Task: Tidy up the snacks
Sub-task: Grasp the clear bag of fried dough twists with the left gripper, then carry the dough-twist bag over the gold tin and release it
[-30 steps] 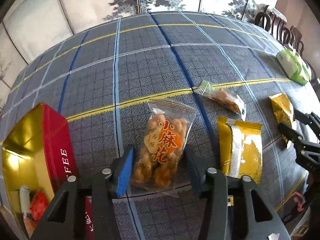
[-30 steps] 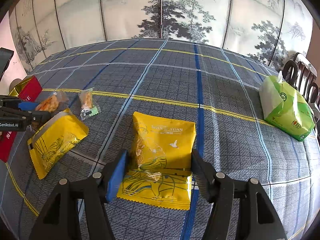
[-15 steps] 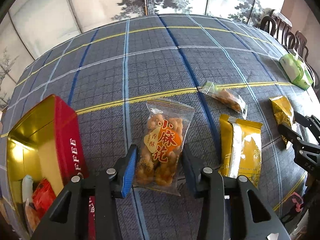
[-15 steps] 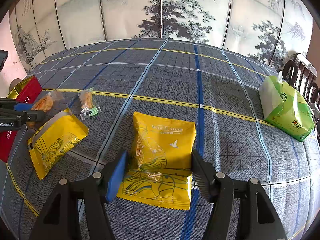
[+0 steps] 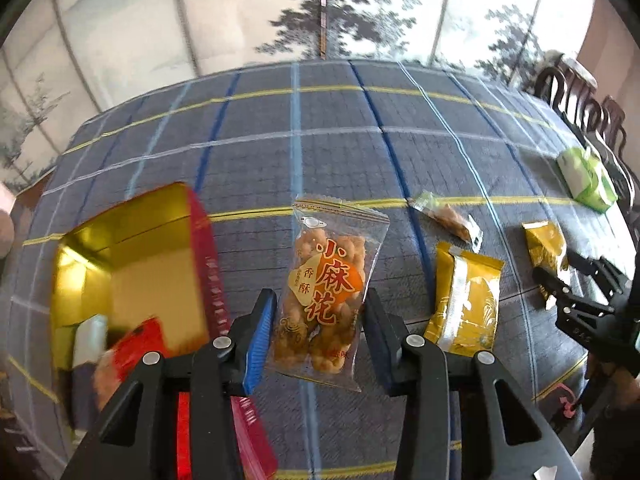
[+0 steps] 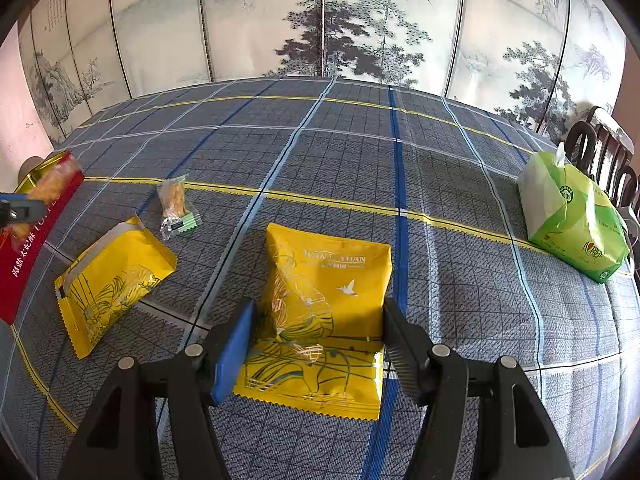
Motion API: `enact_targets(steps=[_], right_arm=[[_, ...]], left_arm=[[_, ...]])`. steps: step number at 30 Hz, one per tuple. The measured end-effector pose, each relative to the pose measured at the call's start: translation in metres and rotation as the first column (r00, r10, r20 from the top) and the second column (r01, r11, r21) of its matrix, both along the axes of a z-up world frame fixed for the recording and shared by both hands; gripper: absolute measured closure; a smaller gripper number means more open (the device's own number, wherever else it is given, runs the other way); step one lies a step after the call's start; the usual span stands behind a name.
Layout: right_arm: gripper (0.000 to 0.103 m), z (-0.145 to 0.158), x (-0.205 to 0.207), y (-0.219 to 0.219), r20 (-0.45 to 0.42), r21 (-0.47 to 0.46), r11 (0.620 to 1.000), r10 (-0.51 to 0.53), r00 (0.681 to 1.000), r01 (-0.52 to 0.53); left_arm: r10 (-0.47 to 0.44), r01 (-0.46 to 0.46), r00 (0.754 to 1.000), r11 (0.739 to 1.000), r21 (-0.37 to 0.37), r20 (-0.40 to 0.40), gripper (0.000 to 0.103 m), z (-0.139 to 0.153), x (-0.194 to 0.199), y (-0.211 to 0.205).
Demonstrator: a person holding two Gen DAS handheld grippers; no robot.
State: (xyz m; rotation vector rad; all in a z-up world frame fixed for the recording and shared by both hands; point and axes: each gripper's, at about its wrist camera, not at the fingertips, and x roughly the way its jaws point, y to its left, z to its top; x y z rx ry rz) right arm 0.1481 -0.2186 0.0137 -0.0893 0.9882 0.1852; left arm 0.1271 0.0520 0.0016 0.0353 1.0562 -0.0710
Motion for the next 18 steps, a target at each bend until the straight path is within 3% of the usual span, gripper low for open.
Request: enact_targets(steps=[9, 18], right_arm=[[0.038, 0.0, 0.0, 0.0, 0.0, -0.001, 1.0, -0.001, 1.0, 0.001], [0.038, 0.0, 0.0, 0.0, 0.0, -0.001, 1.0, -0.001, 1.0, 0.001]], left_arm=[[0.144, -0.144, 0.988, 0.99, -0.002, 0.054, 0.064, 0.035, -0.026, 0.064], [0.302, -0.303, 0.953, 0.953, 0.019, 0.028, 0.064, 0.027, -0.048, 0.138]])
